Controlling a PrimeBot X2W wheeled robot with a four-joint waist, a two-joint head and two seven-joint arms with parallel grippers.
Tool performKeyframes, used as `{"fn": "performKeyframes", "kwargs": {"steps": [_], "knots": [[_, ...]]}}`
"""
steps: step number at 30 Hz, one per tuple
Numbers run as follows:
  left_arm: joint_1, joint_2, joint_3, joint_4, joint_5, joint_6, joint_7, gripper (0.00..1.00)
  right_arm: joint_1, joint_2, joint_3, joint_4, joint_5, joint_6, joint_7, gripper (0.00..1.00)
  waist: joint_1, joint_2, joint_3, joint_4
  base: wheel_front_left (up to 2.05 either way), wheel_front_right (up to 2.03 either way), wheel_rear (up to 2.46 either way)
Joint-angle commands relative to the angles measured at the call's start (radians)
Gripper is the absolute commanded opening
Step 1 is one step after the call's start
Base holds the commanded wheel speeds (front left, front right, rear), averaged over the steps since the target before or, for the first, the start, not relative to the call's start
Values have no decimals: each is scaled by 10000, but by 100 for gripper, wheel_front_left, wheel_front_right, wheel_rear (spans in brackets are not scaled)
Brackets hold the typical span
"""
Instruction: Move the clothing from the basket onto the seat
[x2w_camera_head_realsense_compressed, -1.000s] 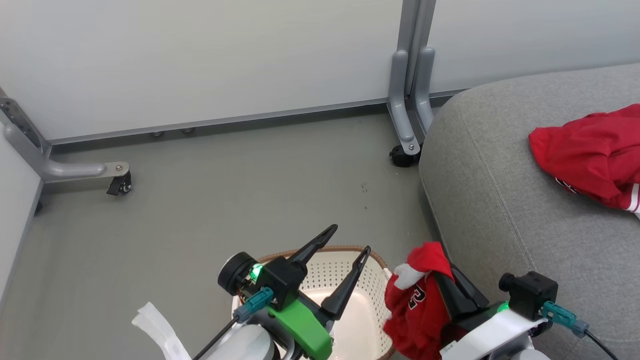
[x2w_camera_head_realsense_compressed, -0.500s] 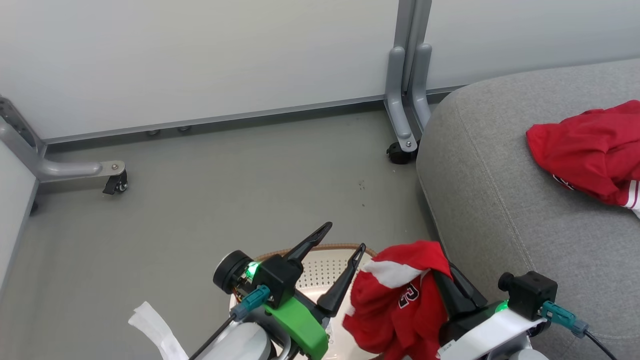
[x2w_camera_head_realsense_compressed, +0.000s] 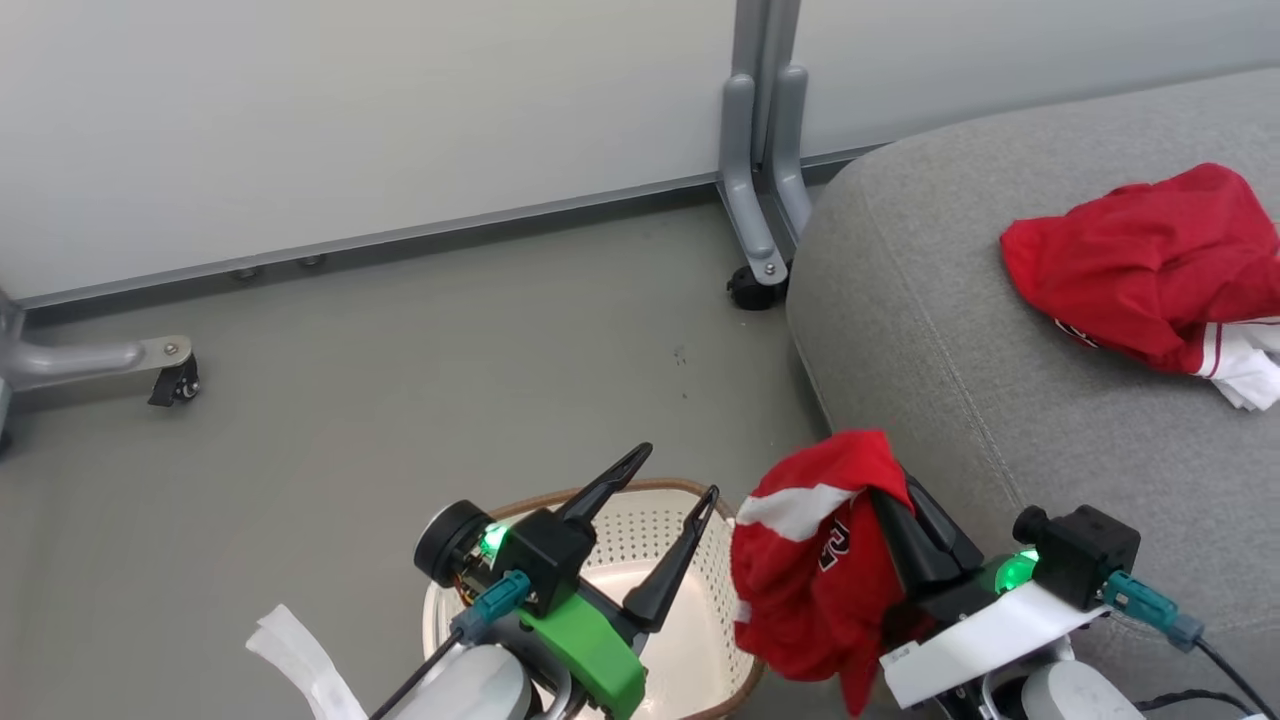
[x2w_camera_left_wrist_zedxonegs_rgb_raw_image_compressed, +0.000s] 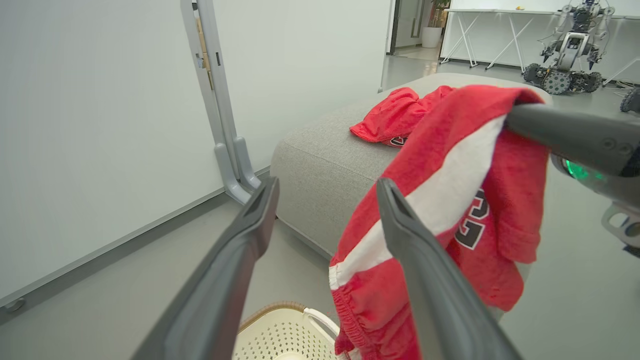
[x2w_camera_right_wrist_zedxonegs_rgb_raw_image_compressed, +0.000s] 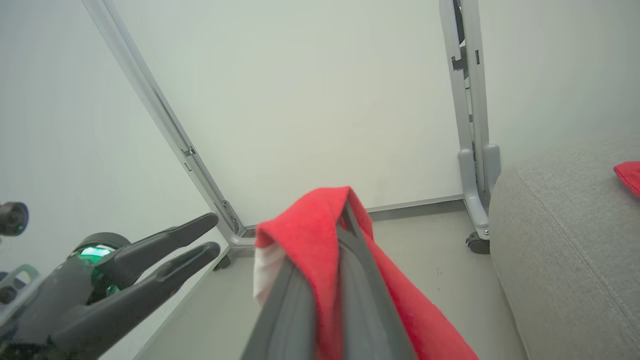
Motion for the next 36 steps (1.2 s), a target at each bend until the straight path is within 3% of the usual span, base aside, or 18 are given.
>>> {"fn": "performKeyframes", "kwargs": {"steps": [1, 14, 23, 29, 36], "knots": [[2, 68, 24, -44, 114, 38, -3, 100, -143, -35, -122, -120, -98, 1, -32, 0, 0, -1, 273, -498, 0, 0, 0], [-547, 65, -67, -52, 221, -6, -3, 100, -214, -25, -1069, -1015, -514, 1, -30, 0, 0, -1, 1015, -2719, 0, 0, 0], [-874, 178, -272, 143, 227, -67, -2, 100, 5, 166, -1682, -1558, -614, 1, -32, 0, 0, -1, 1491, -3779, 0, 0, 0], [-1013, 259, -421, 135, 252, -93, 37, 100, -87, 306, -2071, -1569, -527, 1, -30, 0, 0, -1, 1767, -3993, 0, 0, 0], [-1280, 289, -620, 24, 260, -116, 223, 100, -1465, 65, -2544, -1068, -278, 1, -32, 0, 0, -1, 2352, -3766, 0, 0, 0]]}}
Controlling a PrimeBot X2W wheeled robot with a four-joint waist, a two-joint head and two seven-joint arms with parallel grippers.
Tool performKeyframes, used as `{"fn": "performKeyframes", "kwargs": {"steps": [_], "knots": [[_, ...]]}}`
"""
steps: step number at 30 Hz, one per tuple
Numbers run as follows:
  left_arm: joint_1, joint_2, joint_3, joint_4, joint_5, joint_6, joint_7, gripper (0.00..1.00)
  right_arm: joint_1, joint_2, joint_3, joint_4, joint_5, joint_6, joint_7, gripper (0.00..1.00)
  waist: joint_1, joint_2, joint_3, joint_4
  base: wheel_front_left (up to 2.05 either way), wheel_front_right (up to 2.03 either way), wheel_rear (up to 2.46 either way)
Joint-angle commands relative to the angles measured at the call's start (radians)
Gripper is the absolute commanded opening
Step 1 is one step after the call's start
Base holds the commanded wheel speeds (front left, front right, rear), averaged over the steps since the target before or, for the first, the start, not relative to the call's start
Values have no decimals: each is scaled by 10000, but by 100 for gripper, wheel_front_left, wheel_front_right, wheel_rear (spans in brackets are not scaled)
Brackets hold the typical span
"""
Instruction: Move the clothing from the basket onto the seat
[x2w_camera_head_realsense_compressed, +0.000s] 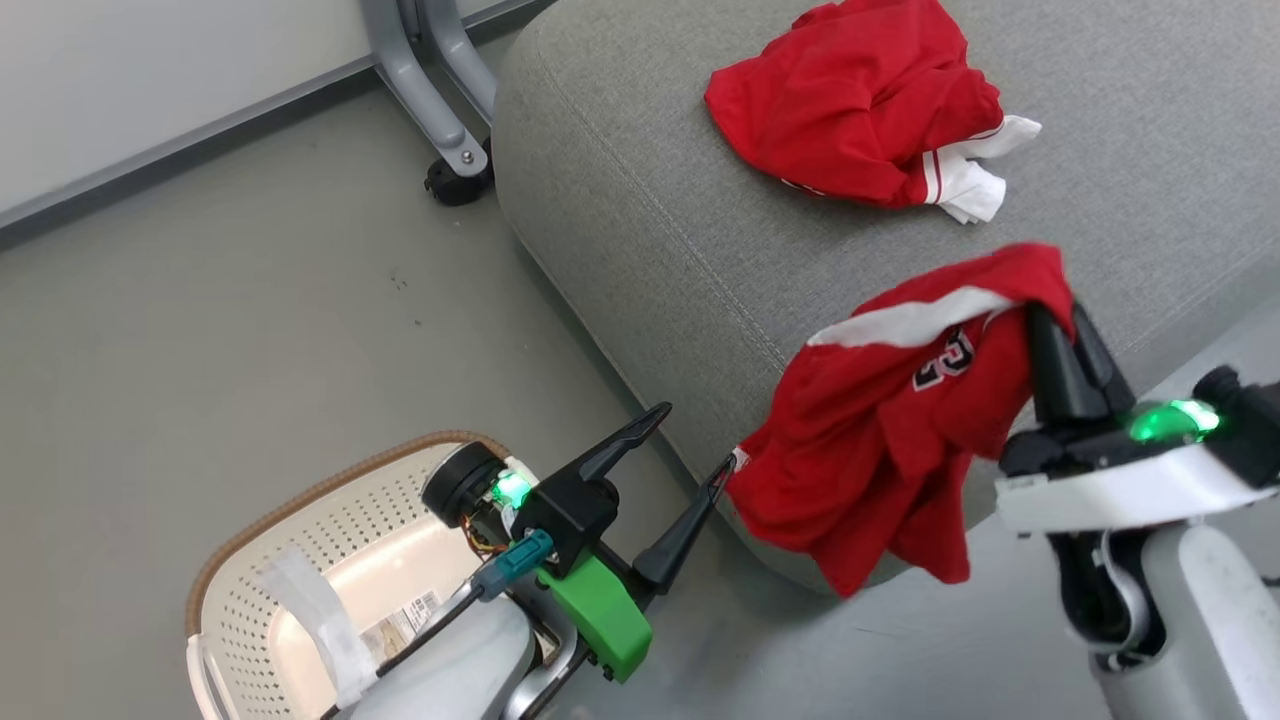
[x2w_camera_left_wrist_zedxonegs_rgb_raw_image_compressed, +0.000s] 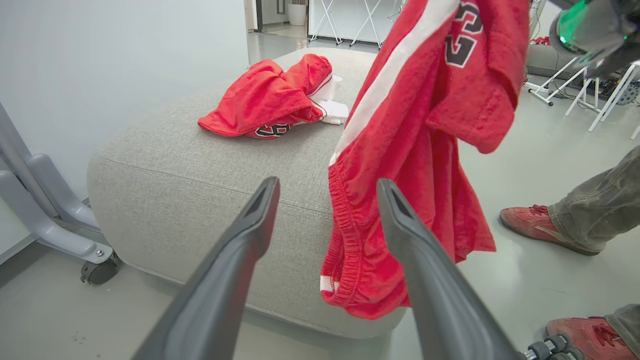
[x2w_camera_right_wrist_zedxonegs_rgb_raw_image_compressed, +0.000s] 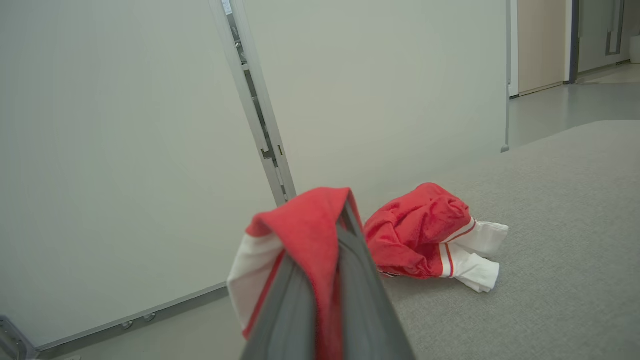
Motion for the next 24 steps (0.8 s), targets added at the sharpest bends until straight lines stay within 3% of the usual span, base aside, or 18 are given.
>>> {"fn": "performKeyframes", "kwargs": {"steps": [1, 9, 18, 24], "knots": [[-227, 56, -29, -32, 7, -29, 43, 100, -538, -109, -199, 85, 108, 1, -34, 0, -1, 0, 380, 200, 0, 0, 0], [-758, 275, -185, -298, -9, -67, 291, 100, -4166, -1231, -1021, 1056, 425, 1, -34, 0, -1, 0, 1675, 972, 0, 0, 0], [-1509, 201, -477, -721, 220, -97, 458, 100, -9110, -2978, -2022, 3069, 474, 1, -32, 0, -1, 0, 3205, 2440, 0, 0, 0], [-1827, 354, -416, -947, 397, 58, 407, 100, -11331, -3950, -2269, 4487, 71, 1, -30, 0, -1, 0, 4038, 3030, 0, 0, 0]]}}
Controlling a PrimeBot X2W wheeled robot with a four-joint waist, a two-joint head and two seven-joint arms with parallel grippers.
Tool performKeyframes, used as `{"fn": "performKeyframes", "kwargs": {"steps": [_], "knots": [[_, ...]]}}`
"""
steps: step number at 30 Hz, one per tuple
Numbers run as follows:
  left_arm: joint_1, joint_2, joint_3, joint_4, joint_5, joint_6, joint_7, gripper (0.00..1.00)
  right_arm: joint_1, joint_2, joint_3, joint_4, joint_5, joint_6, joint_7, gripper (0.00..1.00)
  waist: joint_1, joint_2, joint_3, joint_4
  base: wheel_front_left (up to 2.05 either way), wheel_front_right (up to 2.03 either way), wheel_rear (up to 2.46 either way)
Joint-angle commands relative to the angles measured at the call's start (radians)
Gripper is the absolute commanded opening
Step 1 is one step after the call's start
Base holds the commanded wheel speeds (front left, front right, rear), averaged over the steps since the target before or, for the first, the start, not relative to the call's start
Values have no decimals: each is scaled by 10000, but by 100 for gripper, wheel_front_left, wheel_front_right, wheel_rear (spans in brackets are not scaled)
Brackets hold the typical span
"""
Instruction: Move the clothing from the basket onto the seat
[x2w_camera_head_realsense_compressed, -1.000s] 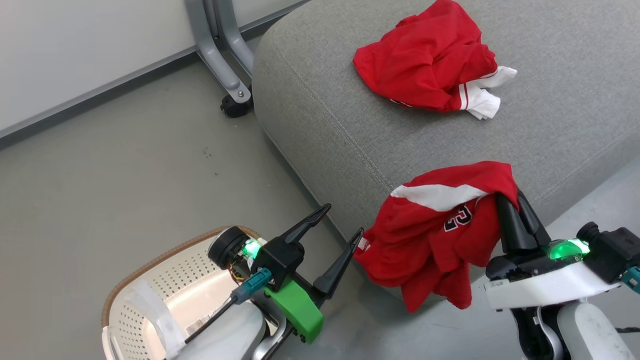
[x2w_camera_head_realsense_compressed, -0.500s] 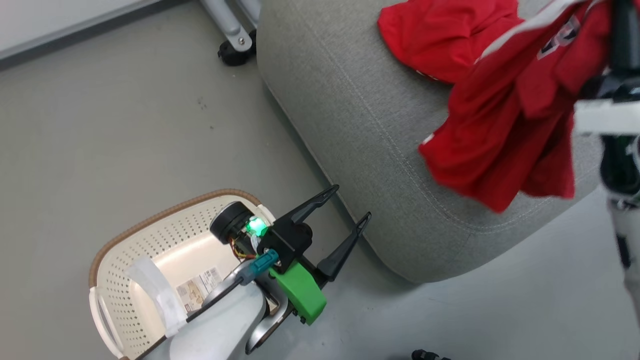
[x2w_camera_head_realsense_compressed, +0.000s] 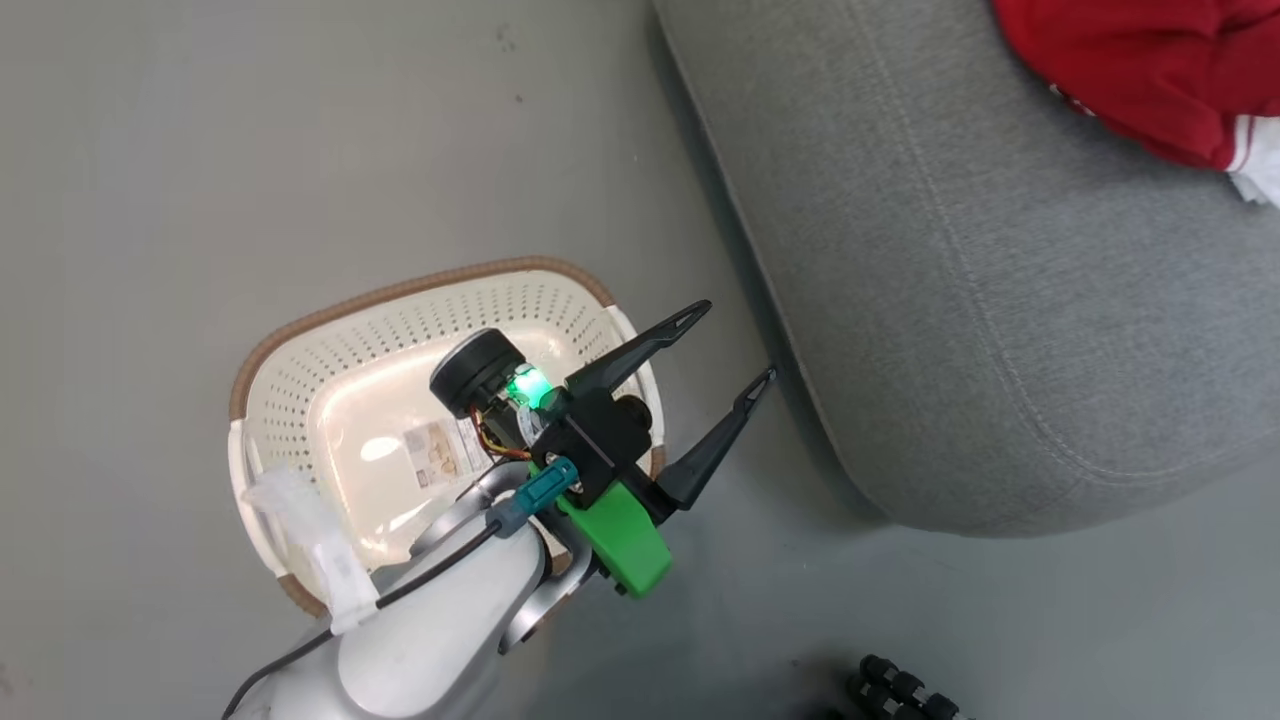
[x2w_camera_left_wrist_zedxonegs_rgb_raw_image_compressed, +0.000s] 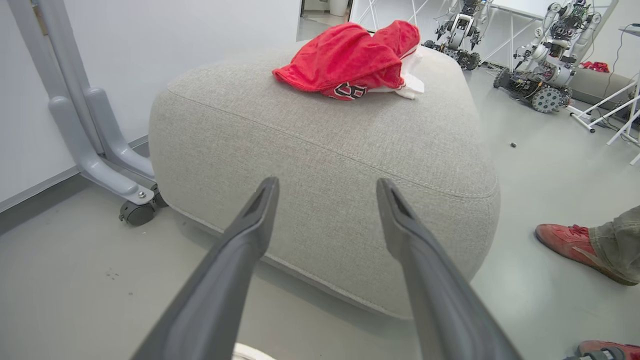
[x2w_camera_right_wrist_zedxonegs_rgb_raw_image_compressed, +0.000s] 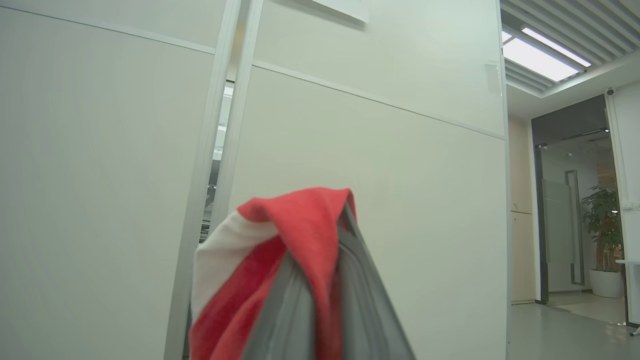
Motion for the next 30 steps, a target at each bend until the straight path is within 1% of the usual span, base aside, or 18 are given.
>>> {"fn": "performKeyframes", "kwargs": {"steps": [1, 3, 5, 9, 13, 15, 19, 23, 25, 26, 27, 30], "knots": [[-244, 139, 24, -57, 126, 57, -44, 100, -161, -114, 67, 296, -132, 1, -27, 0, -1, 0, 1141, 959, 0, 0, 0], [-301, 171, 26, -172, 180, 104, -33, 100, -345, -332, 168, 731, -266, 1, -27, 0, -1, 0, 1342, 991, 0, 0, 0], [-320, 255, 1, -248, 213, 113, 10, 100, -182, -411, 172, 1030, -318, 1, -28, 0, -1, 0, 1506, 963, 0, 0, 0], [-384, 374, -64, -278, 210, 98, 86, 100, 828, -221, -267, 1287, -198, 1, -27, 0, -1, 0, 1623, 800, 0, 0, 0], [-313, 378, -118, -204, 81, 67, 38, 100, 2491, 172, -876, 1148, -180, 1, -28, 0, -1, 0, 1358, 612, 0, 0, 0], [-206, 377, -124, -136, 16, 66, 6, 100, 3533, 477, -1178, 1043, -147, 1, -28, 0, -1, 0, 1105, 518, 0, 0, 0], [101, 400, -72, -52, -208, 127, -89, 100, 5252, 1014, -1490, 1152, -142, 1, -28, 0, -1, 0, 592, 301, 0, 0, 0], [274, 408, 35, -38, -436, 238, -166, 100, 6429, 1548, -1754, 1571, -232, 1, -28, 0, -1, 0, 176, 204, 0, 0, 0], [354, 418, 43, -61, -464, 285, -183, 100, 6746, 1733, -2021, 1757, -358, 1, -30, 0, -1, 0, -4, 203, 0, 0, 0], [370, 430, 56, -69, -489, 292, -192, 100, 6888, 1847, -2176, 1813, -370, 1, -30, 38, -1, 0, -65, 211, 0, 0, 0], [381, 451, 57, -63, -491, 309, -205, 100, 7026, 1974, -2400, 1841, -464, 1, -28, 100, -1, 0, -160, 228, 0, 0, 0], [509, 434, 50, -3, -536, 356, -247, 100, 7387, 2326, -2724, 1715, -732, 1, -28, 100, -1, 0, -454, 294, 0, 0, 0]]}}
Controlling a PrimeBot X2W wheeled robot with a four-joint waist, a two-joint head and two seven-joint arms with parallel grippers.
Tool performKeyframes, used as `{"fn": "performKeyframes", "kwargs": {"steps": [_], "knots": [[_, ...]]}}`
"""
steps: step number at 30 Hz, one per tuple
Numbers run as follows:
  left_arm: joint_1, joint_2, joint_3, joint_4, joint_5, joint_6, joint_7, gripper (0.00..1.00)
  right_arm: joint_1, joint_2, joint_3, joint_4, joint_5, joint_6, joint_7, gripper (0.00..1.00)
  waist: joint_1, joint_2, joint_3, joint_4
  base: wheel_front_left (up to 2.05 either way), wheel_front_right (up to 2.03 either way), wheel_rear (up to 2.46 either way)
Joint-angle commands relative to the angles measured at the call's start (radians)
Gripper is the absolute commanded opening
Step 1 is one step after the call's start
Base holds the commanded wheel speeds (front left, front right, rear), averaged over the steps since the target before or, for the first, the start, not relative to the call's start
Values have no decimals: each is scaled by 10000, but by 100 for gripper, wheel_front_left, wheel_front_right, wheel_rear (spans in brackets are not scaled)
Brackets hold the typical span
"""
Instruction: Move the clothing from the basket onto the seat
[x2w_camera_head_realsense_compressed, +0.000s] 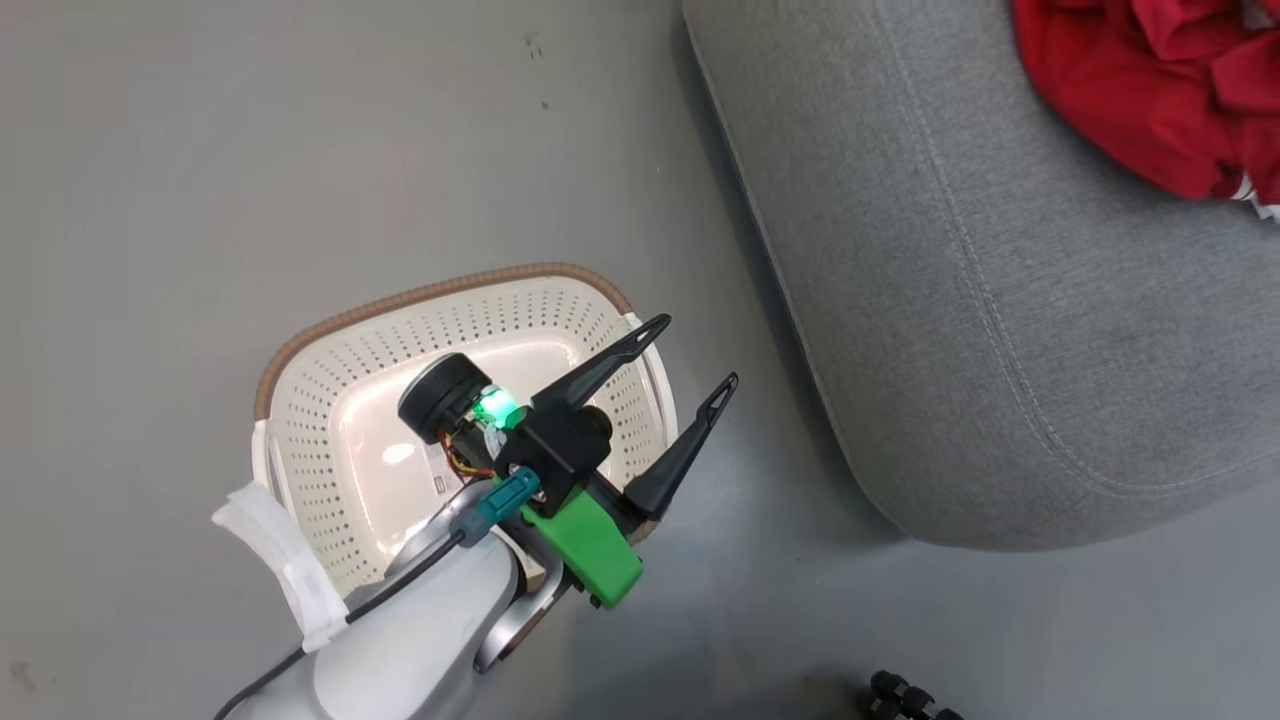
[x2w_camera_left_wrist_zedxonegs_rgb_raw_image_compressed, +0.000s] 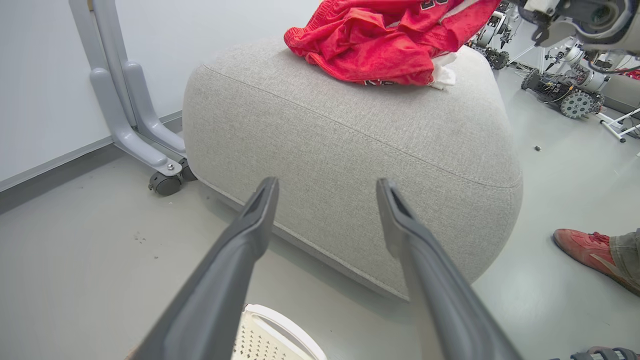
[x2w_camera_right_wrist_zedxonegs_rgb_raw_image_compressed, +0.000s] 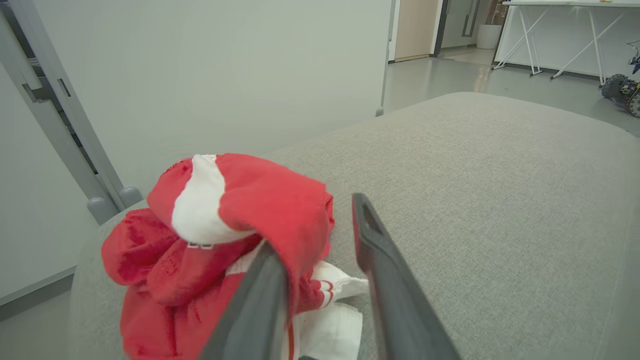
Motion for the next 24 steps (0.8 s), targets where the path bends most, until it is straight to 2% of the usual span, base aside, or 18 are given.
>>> {"fn": "performKeyframes", "kwargs": {"steps": [1, 4, 10, 18, 24], "knots": [[252, 17, 6, 77, -85, 56, -96, 100, 339, 216, -81, -65, -110, 1, -30, 100, 1, 0, -516, 26, 0, 0, 0], [420, -87, 42, 166, -179, 112, -184, 100, 813, 487, -343, -198, -400, 1, -30, 100, 1, 0, -977, 109, 0, 0, 0], [1039, -322, 241, 509, -532, 263, -402, 100, 2020, 1175, -74, -414, -828, -1, -32, 100, 1, 0, -2101, 382, 0, 0, 0], [2255, -868, 1178, 988, -1097, 725, -487, 100, 3624, 1724, 1479, -802, -1242, 1, -30, 100, 1, 0, -3688, 1031, 0, 0, 0], [3588, -1217, 2884, 813, -431, 1384, -485, 100, 4502, 2004, 3114, -1503, -1441, -4, -30, 100, 1, 0, -4625, 1592, 0, 0, 0]]}}
